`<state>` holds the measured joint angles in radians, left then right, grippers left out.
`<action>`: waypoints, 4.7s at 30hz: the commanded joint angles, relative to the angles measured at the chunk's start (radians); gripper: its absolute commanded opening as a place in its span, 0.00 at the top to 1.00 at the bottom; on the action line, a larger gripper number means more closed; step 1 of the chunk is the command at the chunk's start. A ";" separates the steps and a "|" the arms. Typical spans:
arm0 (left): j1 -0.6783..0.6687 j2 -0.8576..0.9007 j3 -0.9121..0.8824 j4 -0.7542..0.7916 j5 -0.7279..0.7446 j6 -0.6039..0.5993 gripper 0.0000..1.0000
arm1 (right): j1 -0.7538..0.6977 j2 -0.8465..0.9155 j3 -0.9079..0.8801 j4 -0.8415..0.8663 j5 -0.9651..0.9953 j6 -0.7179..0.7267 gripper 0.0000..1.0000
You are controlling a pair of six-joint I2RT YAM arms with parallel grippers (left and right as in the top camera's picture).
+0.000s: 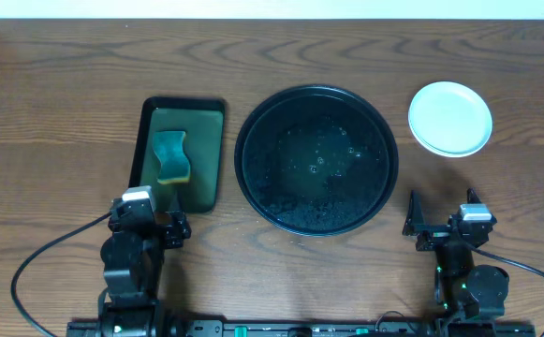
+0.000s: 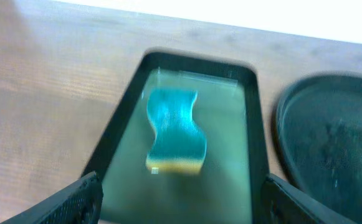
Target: Clean dirty plates on tray and stack at the side
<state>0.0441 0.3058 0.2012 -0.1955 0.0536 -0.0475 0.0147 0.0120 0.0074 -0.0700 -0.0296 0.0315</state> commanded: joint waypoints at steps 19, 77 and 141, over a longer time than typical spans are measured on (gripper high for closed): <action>0.020 -0.297 -0.197 0.323 0.006 -0.002 0.19 | -0.011 -0.005 -0.002 -0.004 0.003 -0.018 0.01; 0.020 -0.304 -0.197 0.124 0.016 0.100 0.19 | -0.011 -0.005 -0.002 -0.004 0.003 -0.018 0.01; 0.020 -0.302 -0.197 0.129 0.016 0.084 0.19 | -0.011 -0.005 -0.002 -0.004 0.003 -0.018 0.01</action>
<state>0.0582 0.0109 0.0174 -0.0273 0.0677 0.0330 0.0147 0.0120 0.0074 -0.0700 -0.0292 0.0315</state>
